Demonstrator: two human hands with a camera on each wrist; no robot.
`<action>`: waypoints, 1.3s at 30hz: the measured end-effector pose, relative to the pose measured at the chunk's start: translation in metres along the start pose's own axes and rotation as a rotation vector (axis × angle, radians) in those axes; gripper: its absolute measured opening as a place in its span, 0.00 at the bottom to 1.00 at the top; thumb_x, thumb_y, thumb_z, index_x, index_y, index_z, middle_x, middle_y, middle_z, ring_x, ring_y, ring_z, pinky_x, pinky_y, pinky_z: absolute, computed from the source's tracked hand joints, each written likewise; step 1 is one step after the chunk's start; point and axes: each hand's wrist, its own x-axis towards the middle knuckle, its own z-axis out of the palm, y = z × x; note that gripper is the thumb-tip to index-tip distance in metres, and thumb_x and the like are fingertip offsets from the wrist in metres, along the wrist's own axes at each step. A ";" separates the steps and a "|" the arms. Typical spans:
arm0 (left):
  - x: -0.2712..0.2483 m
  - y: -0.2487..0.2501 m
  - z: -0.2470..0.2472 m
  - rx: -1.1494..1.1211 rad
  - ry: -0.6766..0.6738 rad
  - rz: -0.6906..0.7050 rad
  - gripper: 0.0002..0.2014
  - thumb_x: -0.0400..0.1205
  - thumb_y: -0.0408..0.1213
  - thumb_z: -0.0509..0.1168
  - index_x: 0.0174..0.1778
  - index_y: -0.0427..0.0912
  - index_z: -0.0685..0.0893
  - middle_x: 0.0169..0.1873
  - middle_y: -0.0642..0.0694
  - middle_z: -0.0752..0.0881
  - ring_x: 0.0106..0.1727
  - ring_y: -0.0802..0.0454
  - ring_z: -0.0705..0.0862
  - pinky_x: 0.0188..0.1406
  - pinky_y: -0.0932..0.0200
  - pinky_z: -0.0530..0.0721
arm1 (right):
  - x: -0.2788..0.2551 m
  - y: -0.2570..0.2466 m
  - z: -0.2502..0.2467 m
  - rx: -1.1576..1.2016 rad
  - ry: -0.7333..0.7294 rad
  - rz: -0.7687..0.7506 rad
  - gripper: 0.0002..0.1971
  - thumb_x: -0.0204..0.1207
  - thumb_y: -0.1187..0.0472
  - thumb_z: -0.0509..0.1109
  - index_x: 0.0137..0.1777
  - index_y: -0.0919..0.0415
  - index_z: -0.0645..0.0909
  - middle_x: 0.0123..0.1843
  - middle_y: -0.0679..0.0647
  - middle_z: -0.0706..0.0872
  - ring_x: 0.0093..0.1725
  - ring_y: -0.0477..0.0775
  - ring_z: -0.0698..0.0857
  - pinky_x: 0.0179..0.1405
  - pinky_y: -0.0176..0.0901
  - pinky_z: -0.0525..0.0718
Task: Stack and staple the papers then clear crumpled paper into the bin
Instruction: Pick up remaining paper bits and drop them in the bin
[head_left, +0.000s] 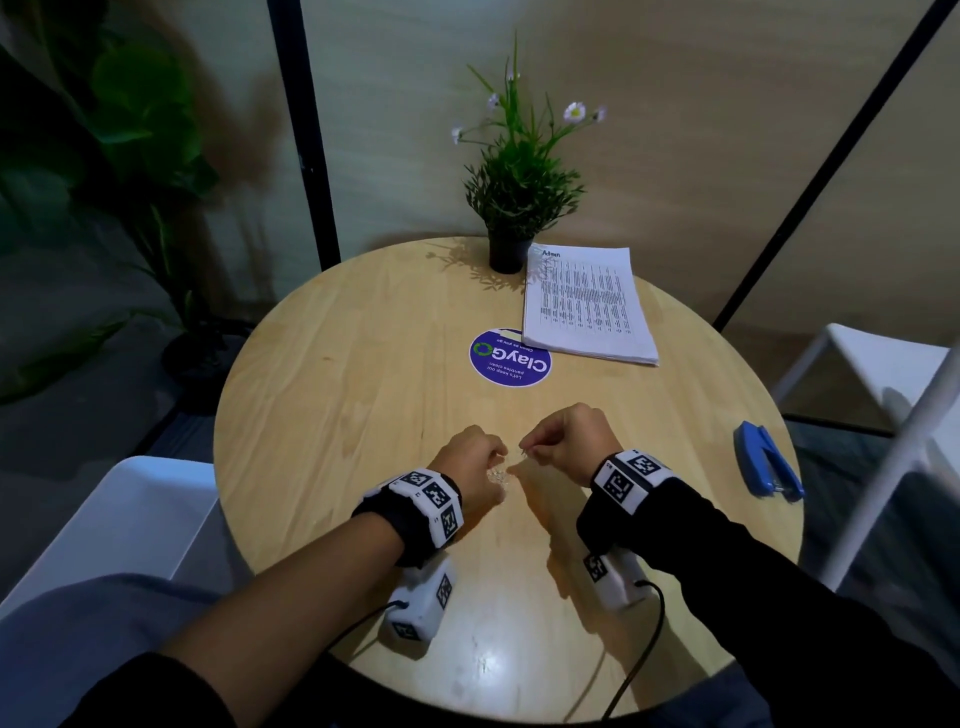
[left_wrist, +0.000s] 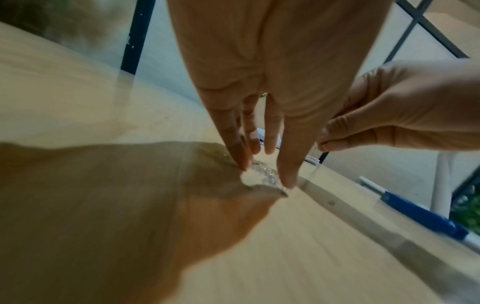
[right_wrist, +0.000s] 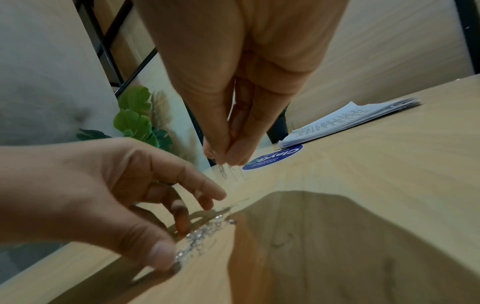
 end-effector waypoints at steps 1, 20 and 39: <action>-0.001 0.001 0.000 0.053 -0.028 0.023 0.27 0.72 0.37 0.76 0.68 0.42 0.79 0.62 0.44 0.78 0.62 0.46 0.80 0.60 0.58 0.79 | 0.000 0.002 -0.001 0.006 0.002 0.008 0.06 0.71 0.70 0.74 0.44 0.63 0.91 0.41 0.58 0.92 0.29 0.37 0.80 0.35 0.19 0.74; 0.005 0.027 0.000 0.487 -0.185 0.032 0.12 0.82 0.30 0.62 0.60 0.33 0.83 0.57 0.34 0.84 0.57 0.37 0.84 0.59 0.51 0.82 | -0.013 0.002 -0.009 0.034 0.024 0.053 0.05 0.73 0.69 0.74 0.46 0.64 0.91 0.42 0.58 0.92 0.35 0.48 0.85 0.43 0.29 0.81; -0.065 -0.083 -0.155 0.049 0.189 -0.099 0.04 0.72 0.30 0.74 0.42 0.37 0.92 0.41 0.42 0.92 0.39 0.53 0.85 0.40 0.64 0.77 | 0.024 -0.132 0.061 0.098 -0.105 -0.125 0.05 0.70 0.71 0.74 0.44 0.66 0.90 0.37 0.60 0.91 0.24 0.36 0.83 0.38 0.29 0.84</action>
